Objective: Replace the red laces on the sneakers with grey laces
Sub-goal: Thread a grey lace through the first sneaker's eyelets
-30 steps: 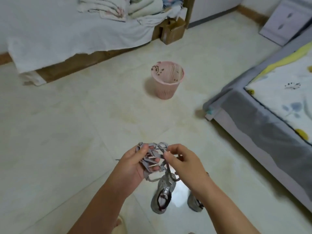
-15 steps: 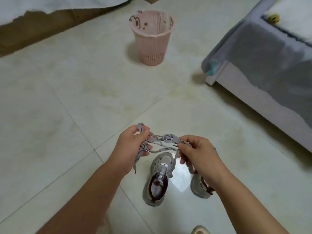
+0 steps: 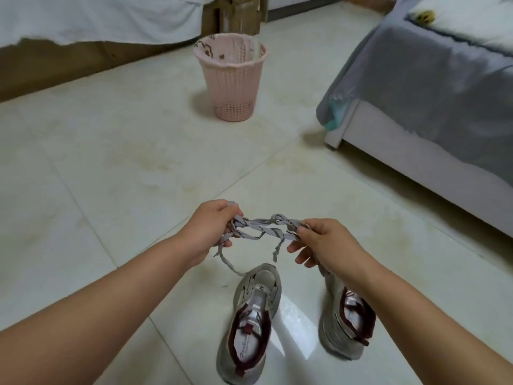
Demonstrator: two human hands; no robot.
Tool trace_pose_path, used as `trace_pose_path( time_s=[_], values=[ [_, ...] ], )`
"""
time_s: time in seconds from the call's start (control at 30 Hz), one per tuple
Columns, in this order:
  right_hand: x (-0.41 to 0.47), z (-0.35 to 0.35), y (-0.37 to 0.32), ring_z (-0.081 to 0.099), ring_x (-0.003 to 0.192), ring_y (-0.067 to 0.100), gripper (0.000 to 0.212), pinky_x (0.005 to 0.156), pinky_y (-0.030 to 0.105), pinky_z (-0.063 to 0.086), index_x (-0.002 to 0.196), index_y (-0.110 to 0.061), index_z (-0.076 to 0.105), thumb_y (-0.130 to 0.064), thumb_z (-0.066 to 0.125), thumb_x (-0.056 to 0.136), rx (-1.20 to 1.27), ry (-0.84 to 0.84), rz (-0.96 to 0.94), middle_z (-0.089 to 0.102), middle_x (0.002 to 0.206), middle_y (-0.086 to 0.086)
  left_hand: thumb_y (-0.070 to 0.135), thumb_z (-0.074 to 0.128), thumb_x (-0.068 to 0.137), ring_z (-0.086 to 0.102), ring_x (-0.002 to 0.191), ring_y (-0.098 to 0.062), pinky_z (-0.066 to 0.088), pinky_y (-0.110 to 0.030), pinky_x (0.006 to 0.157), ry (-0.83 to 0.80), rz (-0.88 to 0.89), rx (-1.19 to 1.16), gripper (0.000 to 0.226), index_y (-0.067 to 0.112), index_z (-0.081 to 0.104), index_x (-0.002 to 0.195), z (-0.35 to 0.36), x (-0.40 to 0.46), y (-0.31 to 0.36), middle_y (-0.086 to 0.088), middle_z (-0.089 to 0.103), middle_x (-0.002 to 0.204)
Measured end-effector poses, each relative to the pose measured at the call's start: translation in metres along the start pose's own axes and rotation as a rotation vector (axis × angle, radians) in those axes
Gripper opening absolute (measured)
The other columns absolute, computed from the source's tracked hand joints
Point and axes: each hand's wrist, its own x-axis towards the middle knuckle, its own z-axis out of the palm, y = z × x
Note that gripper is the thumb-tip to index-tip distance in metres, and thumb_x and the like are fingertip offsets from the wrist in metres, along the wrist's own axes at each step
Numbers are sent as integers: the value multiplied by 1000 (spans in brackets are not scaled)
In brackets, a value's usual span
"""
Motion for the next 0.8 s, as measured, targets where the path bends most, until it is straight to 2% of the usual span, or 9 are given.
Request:
trace_pose_path(
  time_s=[0.07, 0.23, 0.33, 0.4, 0.47, 0.53, 0.6, 0.7, 0.8],
  values=[
    [-2, 1, -1, 54, 55, 16, 28, 53, 31, 36, 86, -4, 63, -15, 40, 97, -13, 13, -14, 66, 67, -3, 16, 46, 93, 53, 43, -9, 47, -18, 41, 19, 16, -30, 26, 15, 58, 69, 1, -4, 0, -6, 53, 70],
    [-14, -4, -10, 56, 67, 21, 28, 64, 36, 37, 83, -7, 65, -17, 42, 97, 40, 58, -36, 65, 74, 4, 13, 41, 95, 60, 44, -9, 55, -23, 49, 3, 17, -102, 26, 9, 54, 73, 4, -22, 11, -5, 55, 69],
    [-24, -11, -19, 53, 66, 21, 28, 58, 32, 38, 85, -4, 64, -17, 43, 97, 69, 138, -54, 61, 78, 7, 11, 38, 95, 62, 45, -11, 55, -21, 49, 18, -23, -230, 27, 8, 53, 72, -1, -28, 24, -8, 59, 75],
    [-33, -16, -25, 54, 55, 18, 25, 50, 27, 42, 88, 0, 62, -12, 41, 98, 215, 161, -47, 57, 74, 12, 11, 36, 96, 64, 46, -14, 51, -19, 43, 17, -94, -449, 28, 8, 49, 72, -3, -32, 32, -9, 61, 73],
    [-41, -20, -32, 48, 44, 13, 24, 41, 21, 37, 87, -3, 60, -6, 38, 98, 432, 118, -1, 51, 68, 16, 13, 33, 98, 59, 38, -12, 42, -13, 35, 11, -165, -598, 30, 8, 45, 71, -4, -39, 38, -5, 62, 55],
    [-48, -24, -37, 40, 44, 10, 26, 40, 17, 29, 86, -8, 62, -7, 39, 97, 482, 86, 53, 48, 61, 7, 17, 34, 99, 49, 30, -8, 31, -9, 31, 4, -220, -655, 31, 10, 44, 71, -3, -45, 42, -1, 53, 41],
    [-55, -26, -42, 39, 44, 7, 24, 38, 15, 29, 86, -13, 63, -10, 42, 96, 483, 81, 101, 48, 58, 0, 22, 36, 99, 40, 28, -7, 26, -9, 30, -41, -250, -701, 31, 12, 44, 71, -3, -51, 46, 1, 45, 39],
    [-65, -27, -49, 34, 49, 11, 24, 40, 17, 29, 82, -13, 60, -14, 41, 95, 473, 118, 140, 45, 63, 2, 36, 41, 95, 27, 28, -5, 19, -9, 28, -220, -237, -685, 32, 14, 45, 73, -5, -61, 51, 3, 38, 42],
    [-73, -26, -55, 33, 49, 12, 26, 44, 20, 30, 79, -14, 55, -18, 37, 97, 500, 153, 118, 53, 65, 3, 35, 49, 89, 23, 31, -2, 17, -10, 28, -427, -139, -374, 24, 12, 58, 84, -8, -77, 51, 1, 43, 52]
  ],
)
